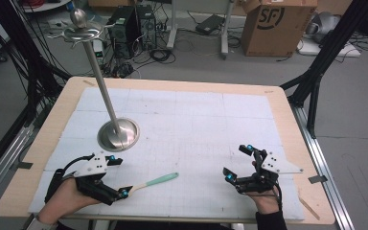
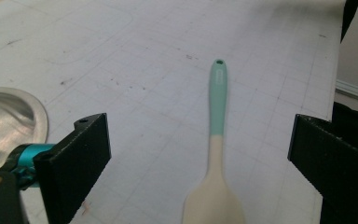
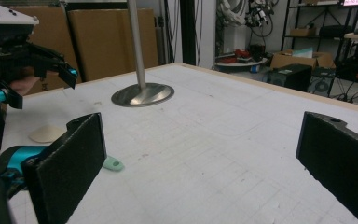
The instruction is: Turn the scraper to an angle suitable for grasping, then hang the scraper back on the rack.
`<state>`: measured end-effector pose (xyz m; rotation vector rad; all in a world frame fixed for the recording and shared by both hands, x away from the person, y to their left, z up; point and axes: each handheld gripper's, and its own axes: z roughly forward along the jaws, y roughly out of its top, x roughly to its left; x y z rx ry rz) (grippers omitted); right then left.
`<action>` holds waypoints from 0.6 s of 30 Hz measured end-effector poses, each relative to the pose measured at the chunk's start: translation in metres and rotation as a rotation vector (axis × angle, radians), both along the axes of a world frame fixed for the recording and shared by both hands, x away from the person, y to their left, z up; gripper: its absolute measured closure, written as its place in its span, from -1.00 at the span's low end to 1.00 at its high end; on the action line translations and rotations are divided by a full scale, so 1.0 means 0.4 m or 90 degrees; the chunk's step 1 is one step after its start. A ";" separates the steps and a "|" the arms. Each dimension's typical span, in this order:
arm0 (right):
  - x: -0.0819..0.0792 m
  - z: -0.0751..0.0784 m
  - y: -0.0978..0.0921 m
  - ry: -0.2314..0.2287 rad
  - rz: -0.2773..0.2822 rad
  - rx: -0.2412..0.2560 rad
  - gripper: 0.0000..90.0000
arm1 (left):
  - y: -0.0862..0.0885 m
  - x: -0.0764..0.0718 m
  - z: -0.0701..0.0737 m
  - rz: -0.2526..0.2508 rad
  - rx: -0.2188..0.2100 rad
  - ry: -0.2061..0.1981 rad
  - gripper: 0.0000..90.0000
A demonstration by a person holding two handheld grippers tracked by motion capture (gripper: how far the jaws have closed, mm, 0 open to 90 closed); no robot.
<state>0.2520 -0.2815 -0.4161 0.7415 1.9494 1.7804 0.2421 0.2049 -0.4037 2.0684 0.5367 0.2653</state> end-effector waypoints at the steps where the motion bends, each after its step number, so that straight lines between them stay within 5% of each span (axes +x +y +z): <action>1: 0.000 0.000 0.000 0.000 -0.001 -0.001 -0.99 | 0.001 0.000 0.002 0.003 0.006 0.006 -0.86; 15: -0.006 -0.001 -0.010 -0.001 -0.004 0.003 -0.99 | -0.058 0.032 0.008 -0.039 0.106 0.060 -0.69; 17: -0.009 0.000 -0.011 0.001 -0.006 0.005 -0.99 | -0.075 0.039 0.007 -0.044 0.151 0.060 -0.63; 18: -0.009 0.000 -0.011 0.000 -0.006 0.005 -0.99 | -0.075 0.039 0.007 -0.044 0.151 0.060 -0.62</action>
